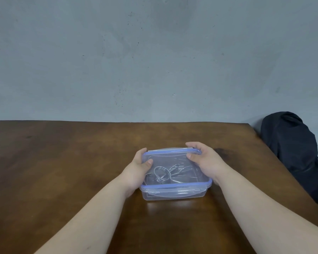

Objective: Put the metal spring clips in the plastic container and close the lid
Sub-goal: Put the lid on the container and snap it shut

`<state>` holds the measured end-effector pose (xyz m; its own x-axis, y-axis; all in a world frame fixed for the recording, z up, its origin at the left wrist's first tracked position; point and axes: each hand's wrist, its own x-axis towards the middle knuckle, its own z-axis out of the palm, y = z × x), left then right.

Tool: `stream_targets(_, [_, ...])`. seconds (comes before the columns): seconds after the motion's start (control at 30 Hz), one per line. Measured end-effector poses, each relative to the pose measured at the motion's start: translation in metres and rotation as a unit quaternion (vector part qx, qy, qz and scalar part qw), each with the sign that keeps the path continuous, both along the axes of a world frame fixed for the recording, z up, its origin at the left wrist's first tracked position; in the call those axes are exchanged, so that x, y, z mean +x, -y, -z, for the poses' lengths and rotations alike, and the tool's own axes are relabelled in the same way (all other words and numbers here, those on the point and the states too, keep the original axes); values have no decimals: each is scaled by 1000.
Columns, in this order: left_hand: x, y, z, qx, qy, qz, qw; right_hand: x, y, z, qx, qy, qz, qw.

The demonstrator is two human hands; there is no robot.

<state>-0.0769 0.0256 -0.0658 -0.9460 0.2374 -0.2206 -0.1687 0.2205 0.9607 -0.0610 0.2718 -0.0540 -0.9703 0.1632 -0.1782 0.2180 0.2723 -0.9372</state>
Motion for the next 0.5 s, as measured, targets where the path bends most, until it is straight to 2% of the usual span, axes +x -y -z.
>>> stream_targets(0.07, [2, -2, 2, 92, 32, -13, 995, 2, 0, 1, -57, -11, 9, 998])
stream_targets(0.13, [3, -4, 4, 139, 43, -25, 989, 3, 0, 4, -98, -17, 15, 995])
stream_targets(0.37, [4, -3, 6, 164, 40, -27, 985, 1, -6, 18, -175, -14, 27, 984])
stream_targets(0.43, [3, -3, 6, 114, 21, -15, 993, 2, -8, 20, -214, -13, 31, 976])
stream_targets(0.5, [1, 2, 3, -91, -77, 26, 992, 3, -9, 23, -246, -13, 33, 969])
